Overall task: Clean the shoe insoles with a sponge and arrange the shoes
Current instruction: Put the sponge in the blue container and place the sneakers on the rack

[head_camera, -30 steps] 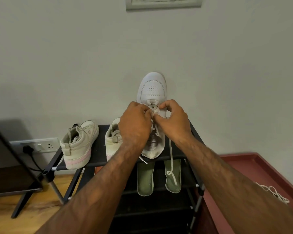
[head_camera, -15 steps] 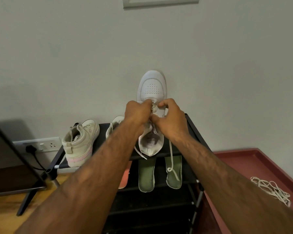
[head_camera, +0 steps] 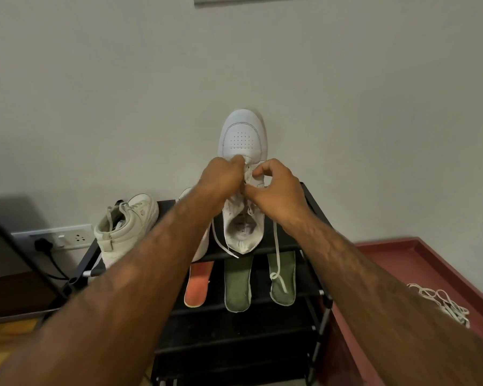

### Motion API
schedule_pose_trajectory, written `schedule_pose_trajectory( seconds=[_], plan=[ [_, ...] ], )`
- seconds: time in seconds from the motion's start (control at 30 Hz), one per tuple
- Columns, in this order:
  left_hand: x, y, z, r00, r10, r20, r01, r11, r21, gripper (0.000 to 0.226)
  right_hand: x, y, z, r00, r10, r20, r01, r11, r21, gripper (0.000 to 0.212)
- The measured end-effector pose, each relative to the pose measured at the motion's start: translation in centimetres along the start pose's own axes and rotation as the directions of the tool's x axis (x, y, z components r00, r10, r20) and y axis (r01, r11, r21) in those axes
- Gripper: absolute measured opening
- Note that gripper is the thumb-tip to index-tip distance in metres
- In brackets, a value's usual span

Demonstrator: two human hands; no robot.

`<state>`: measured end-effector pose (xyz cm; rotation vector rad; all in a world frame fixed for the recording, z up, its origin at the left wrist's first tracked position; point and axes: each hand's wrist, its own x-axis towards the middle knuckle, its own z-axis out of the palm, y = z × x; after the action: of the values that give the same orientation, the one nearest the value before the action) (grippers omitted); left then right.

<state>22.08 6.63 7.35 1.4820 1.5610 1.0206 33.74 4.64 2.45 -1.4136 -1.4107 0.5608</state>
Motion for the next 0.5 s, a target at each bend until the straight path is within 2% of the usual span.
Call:
schedule_pose_trajectory(
  seconds=[0.07, 0.1, 0.2, 0.23, 0.27, 0.3, 0.33, 0.37, 0.43, 0.5],
  plan=[
    [-0.3, -0.4, 0.6, 0.993, 0.112, -0.045, -0.097, 0.963, 0.25, 0.054, 0.0, -0.2, 0.1, 1.0, -0.018, -0.019, 0.017, 0.998, -0.06, 0.037],
    [-0.6, -0.7, 0.8, 0.988, 0.141, -0.068, -0.112, 0.94, 0.323, 0.057, -0.1, -0.3, 0.1, 0.999, -0.026, -0.029, 0.024, 0.997, -0.079, 0.037],
    [-0.8, -1.5, 0.9, 0.958, 0.246, -0.151, -0.175, 0.911, 0.372, 0.037, -0.4, -0.2, 0.4, 0.997, -0.055, -0.061, 0.046, 0.99, -0.131, 0.033],
    [-0.9, -1.4, 0.9, 0.954, 0.237, -0.186, -0.176, 0.939, 0.296, 0.029, -0.4, -0.1, 0.6, 0.996, -0.056, -0.067, 0.046, 0.989, -0.14, 0.034],
    [-0.7, -1.4, 0.9, 0.962, 0.162, -0.221, -0.143, 0.985, 0.1, 0.021, -0.4, -0.1, 0.6, 0.996, -0.053, -0.074, 0.043, 0.99, -0.138, 0.037],
    [-1.0, -1.0, 1.0, 0.98, 0.041, -0.196, -0.072, 0.985, -0.154, 0.011, -0.3, -0.1, 0.5, 0.996, -0.043, -0.084, 0.032, 0.991, -0.127, 0.041],
    [-1.4, -0.6, 1.0, 0.99, -0.084, -0.113, 0.033, 0.919, -0.393, 0.003, -0.3, -0.1, 0.3, 0.995, -0.032, -0.098, 0.021, 0.993, -0.115, 0.045],
    [-1.8, -0.4, 1.0, 0.987, -0.159, -0.021, 0.125, 0.843, -0.523, 0.004, -0.2, -0.1, 0.2, 0.994, -0.025, -0.108, 0.014, 0.994, -0.109, 0.049],
    [-2.3, -0.5, 1.3, 0.976, -0.186, 0.109, 0.214, 0.778, -0.591, 0.012, -0.1, 0.0, -0.1, 0.994, -0.017, -0.107, 0.005, 0.995, -0.104, 0.053],
    [-2.7, -0.6, 1.6, 0.974, -0.134, 0.184, 0.22, 0.765, -0.605, 0.027, 0.0, 0.3, 0.0, 0.996, -0.007, -0.094, -0.003, 0.995, -0.099, 0.054]
  ],
)
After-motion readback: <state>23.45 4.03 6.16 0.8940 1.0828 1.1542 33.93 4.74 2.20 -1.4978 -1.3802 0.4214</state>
